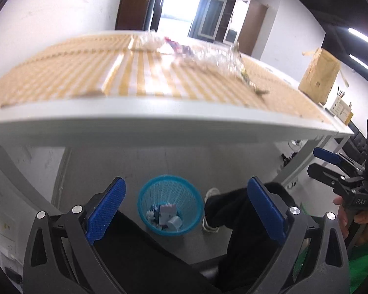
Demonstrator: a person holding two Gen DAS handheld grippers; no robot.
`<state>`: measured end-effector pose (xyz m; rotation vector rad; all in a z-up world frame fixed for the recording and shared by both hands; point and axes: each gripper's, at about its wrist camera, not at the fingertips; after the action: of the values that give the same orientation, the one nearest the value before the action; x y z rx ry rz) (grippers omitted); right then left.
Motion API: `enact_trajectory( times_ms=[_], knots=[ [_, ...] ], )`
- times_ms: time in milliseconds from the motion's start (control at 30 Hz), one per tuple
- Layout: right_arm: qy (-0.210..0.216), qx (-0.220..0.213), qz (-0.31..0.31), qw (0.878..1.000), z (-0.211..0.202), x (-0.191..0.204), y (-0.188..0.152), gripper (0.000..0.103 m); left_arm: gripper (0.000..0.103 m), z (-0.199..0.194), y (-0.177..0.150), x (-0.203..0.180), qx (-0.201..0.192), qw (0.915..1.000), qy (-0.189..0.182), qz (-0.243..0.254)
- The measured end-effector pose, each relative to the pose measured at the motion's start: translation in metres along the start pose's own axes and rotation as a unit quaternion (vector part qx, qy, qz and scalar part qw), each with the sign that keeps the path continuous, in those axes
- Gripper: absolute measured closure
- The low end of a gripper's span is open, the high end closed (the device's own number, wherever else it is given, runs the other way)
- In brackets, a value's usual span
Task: Collect trash
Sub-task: 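Raise both tools back over the remaining trash on the table, then grasp the pink printed candy wrapper with the left tool while the right tool grasps the clear plastic wrap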
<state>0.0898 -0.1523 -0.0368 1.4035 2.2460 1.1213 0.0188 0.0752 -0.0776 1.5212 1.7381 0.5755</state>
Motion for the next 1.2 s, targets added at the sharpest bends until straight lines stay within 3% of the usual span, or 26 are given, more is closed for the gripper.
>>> enact_trajectory(
  times_ms=[300, 600, 900, 1200],
  knots=[
    [0.011, -0.024, -0.022, 0.999, -0.003, 0.011, 0.040, 0.009, 0.006, -0.027, 0.049, 0.002, -0.053, 0.9986, -0.006, -0.003],
    [0.018, -0.040, -0.036, 0.998, 0.010, 0.012, 0.083, 0.009, 0.006, -0.021, 0.102, 0.009, -0.072, 0.9971, -0.009, -0.025],
    [0.026, -0.030, -0.037, 0.999, 0.036, -0.002, 0.127, 0.009, 0.006, 0.015, 0.146, 0.013, -0.048, 0.9986, -0.003, -0.024],
    [0.044, 0.008, -0.048, 0.998, 0.078, -0.014, 0.176, 0.011, 0.006, 0.063, 0.197, 0.027, -0.028, 0.9984, -0.016, -0.047]
  ],
)
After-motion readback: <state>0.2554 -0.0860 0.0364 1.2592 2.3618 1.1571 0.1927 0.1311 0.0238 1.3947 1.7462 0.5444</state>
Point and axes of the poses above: each gripper's, at about its wrist camera, not at the fingertips, and z roughly the way its jaws point, x to its left, y to its top, and after that the axes turned 1 degree about -z, right-handed
